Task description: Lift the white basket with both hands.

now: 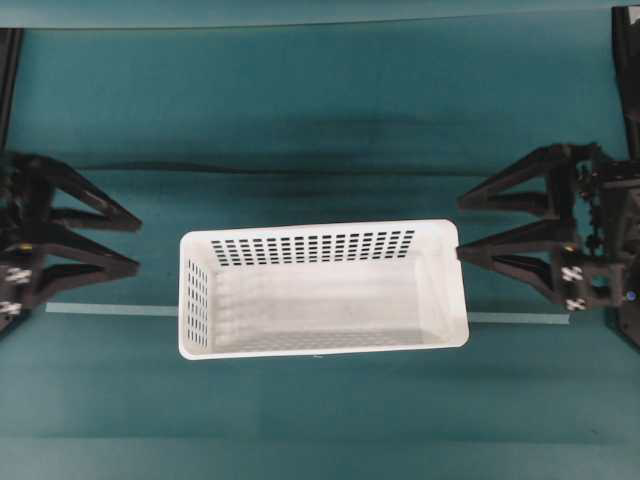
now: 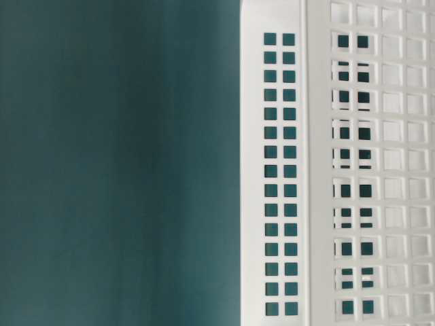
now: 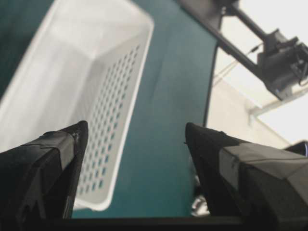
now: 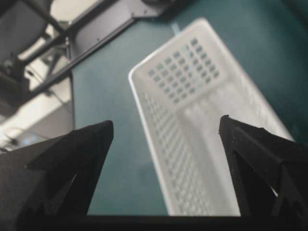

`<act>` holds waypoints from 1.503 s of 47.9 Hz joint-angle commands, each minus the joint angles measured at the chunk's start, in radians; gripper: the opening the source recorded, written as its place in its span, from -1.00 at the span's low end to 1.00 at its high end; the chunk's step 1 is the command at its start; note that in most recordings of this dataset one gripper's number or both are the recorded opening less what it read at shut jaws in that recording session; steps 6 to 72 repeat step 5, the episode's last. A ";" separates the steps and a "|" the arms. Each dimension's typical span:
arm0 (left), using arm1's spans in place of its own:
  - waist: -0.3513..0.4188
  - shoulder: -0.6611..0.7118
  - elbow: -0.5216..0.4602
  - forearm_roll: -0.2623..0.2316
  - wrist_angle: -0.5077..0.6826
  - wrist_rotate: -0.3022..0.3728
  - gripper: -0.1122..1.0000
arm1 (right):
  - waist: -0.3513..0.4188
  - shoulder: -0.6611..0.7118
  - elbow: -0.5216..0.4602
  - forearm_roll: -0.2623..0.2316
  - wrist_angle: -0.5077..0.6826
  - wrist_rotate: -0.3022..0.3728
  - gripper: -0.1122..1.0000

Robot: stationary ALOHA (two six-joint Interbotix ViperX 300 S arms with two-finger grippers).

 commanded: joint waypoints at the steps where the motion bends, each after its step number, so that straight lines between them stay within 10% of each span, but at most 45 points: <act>1: -0.002 -0.023 -0.009 0.005 -0.012 0.066 0.70 | 0.002 -0.018 -0.002 -0.002 -0.044 -0.081 0.89; 72: -0.002 -0.052 -0.009 0.003 -0.012 0.127 0.70 | 0.002 -0.037 0.009 -0.003 -0.083 -0.150 0.89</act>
